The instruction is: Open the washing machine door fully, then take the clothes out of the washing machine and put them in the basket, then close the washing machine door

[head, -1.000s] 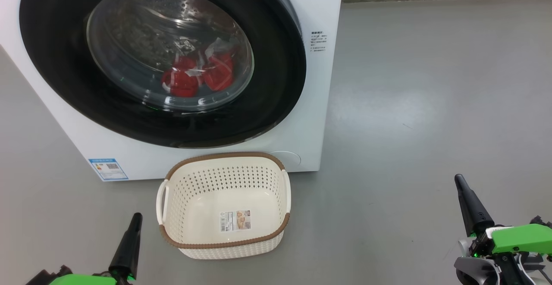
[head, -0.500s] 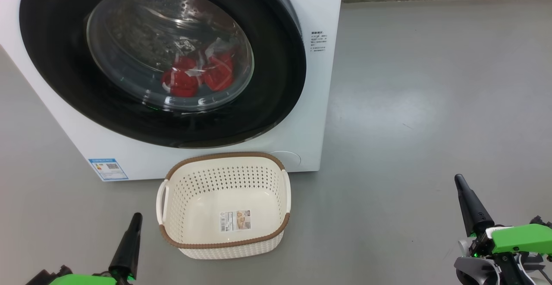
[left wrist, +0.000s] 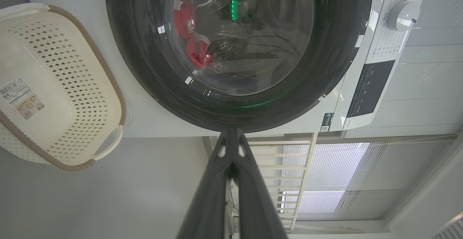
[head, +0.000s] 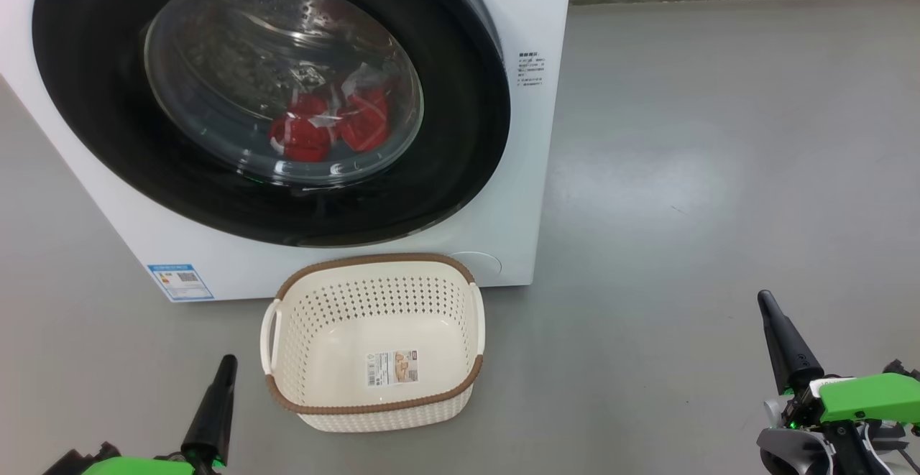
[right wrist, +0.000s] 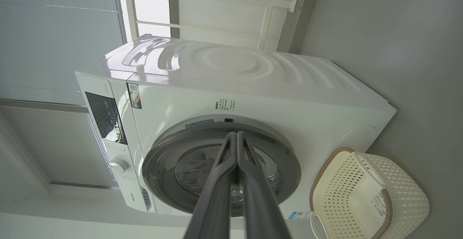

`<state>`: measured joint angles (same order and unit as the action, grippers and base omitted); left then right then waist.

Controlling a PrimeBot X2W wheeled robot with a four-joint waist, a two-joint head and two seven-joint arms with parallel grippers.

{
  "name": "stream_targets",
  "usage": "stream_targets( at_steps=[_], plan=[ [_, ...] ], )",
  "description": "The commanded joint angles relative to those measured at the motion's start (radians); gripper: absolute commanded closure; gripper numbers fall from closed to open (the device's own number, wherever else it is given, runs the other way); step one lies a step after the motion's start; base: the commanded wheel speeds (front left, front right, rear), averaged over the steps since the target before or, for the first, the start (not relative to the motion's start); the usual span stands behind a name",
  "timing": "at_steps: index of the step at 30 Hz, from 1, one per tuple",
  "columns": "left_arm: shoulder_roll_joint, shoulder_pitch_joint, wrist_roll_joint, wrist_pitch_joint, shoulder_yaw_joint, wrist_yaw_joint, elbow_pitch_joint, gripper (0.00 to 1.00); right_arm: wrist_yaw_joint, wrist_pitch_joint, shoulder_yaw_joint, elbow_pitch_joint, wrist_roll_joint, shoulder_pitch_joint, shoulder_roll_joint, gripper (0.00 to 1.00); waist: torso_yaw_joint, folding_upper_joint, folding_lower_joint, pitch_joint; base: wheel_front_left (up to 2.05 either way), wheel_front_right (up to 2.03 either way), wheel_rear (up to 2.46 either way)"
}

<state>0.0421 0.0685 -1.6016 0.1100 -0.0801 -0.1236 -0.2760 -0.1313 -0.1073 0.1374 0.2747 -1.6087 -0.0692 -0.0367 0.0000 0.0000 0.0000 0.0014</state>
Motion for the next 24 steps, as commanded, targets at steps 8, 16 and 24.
stream_targets(
  at_steps=[8,16,24],
  plan=[
    [-0.005,-0.021,0.000,-0.004,0.016,0.001,-0.046,0.00,0.000,0.007,-0.011,0.048,-0.001,0.022,0.017,0.00,0.000,0.0000,0.0002,0.002,0.00,0.00,0.00],
    [-0.003,0.000,0.006,-0.018,0.033,0.000,-0.052,0.00,0.000,0.030,-0.049,0.054,0.009,-0.002,0.014,0.00,0.000,0.0000,0.0002,0.001,0.00,0.00,0.00],
    [0.010,0.021,0.043,-0.045,0.065,0.000,-0.058,0.00,0.000,0.054,-0.088,0.067,0.050,-0.027,0.007,0.00,0.001,0.0000,0.0000,0.002,0.00,0.00,0.00]
  ],
)
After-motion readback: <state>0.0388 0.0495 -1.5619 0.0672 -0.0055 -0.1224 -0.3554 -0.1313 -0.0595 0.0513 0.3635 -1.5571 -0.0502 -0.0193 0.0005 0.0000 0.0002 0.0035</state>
